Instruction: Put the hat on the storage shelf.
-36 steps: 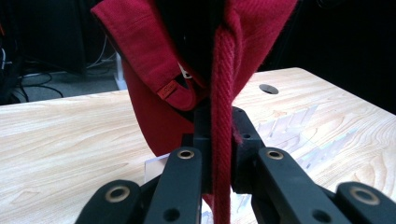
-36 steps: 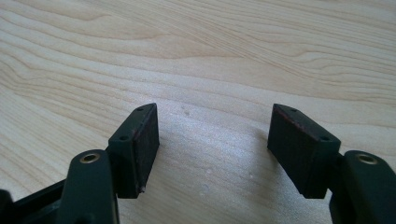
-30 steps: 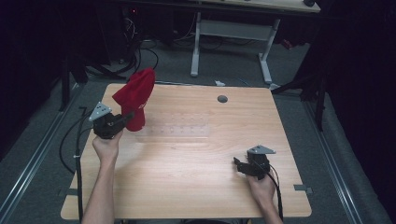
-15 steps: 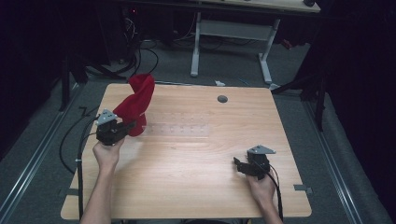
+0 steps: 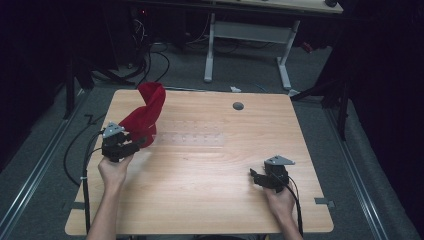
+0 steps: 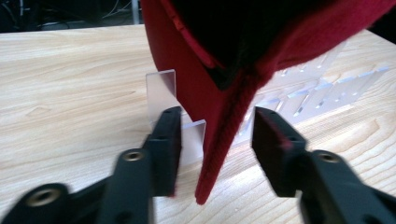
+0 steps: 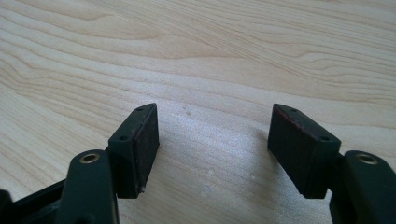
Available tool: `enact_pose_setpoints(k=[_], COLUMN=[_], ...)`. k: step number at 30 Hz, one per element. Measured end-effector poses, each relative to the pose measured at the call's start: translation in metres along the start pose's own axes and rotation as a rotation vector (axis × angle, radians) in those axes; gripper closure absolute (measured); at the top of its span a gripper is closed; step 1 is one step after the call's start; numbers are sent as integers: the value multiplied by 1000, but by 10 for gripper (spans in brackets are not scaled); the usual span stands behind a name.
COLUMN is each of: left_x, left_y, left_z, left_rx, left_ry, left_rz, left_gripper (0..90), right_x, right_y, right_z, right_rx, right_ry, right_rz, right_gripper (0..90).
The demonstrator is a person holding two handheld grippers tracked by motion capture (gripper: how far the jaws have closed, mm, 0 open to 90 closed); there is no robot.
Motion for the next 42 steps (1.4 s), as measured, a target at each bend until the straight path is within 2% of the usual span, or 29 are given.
enact_pose_setpoints(k=[6,8,12,15,21,25,29,39,42], left_x=[5,6,4,7,1,-3,-6,-12,-16], left_y=[8,10,18,23,34,39,43,50,54], left_z=[-5,-7,-7,-11,-19,-24,-25,-33,-37], left_rx=[9,16,-5,-1,11,23,17,8,8], left_ry=[-32,-56,-38,-42,-14,-9,14,32,22], left_rz=[55,69,64,83,58,47,37,26,22], left_gripper=[408,388,386,386,377,369,369,375,394], right_x=[0,0,0,0,0,0,0,0,0], right_y=[0,0,0,0,0,0,0,0,0], right_z=[0,0,0,0,0,0,0,0,0], right_rx=[0,0,0,0,0,0,0,-1,-1], right_ry=[-1,-1,-1,0,0,1,1,2,2], right_rz=[0,0,0,0,1,1,1,2,1], right_gripper=[339,339,339,340,339,339,339,339,339])
Point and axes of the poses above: each handheld gripper's, and its own axes: y roughly backward along the jaws, z roughly out of its top, x roughly to its left, the point moved 8 cm from there along -y, roughly forward along the jaws, and after that the axes turned 8 degrees about y, right-handed, at the moved point
